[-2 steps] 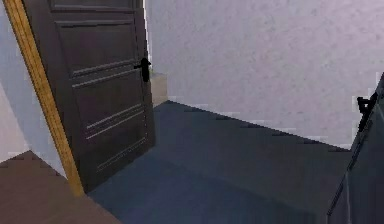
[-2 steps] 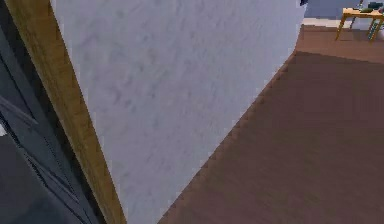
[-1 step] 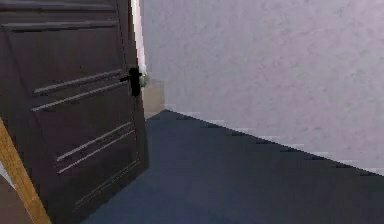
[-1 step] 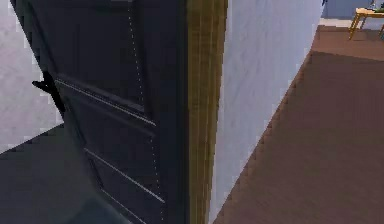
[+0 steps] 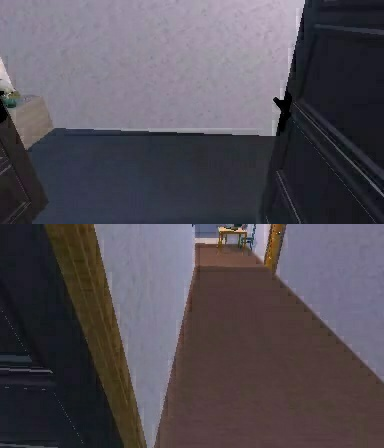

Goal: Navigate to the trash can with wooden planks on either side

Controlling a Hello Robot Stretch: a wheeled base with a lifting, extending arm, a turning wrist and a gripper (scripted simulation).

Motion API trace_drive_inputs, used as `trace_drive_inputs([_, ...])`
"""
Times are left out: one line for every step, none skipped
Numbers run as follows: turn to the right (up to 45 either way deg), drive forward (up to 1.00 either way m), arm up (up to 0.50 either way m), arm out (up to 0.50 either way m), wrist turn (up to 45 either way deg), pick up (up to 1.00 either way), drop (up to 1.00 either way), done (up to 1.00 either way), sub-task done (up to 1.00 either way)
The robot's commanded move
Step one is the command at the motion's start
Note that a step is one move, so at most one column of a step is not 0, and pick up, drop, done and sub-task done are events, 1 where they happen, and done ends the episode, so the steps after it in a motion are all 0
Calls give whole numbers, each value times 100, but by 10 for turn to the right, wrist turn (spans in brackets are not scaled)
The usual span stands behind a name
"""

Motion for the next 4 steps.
trace_drive_inputs([0, 100, 0, 0, 0, 0, 0, 0, 0])
trace_drive_inputs([90, 0, 0, 0, 0, 0, 0, 0, 0])
trace_drive_inputs([0, 35, 0, 0, 0, 0, 0, 0, 0])
trace_drive_inputs([450, 0, 0, 0, 0, 0, 0, 0, 0])
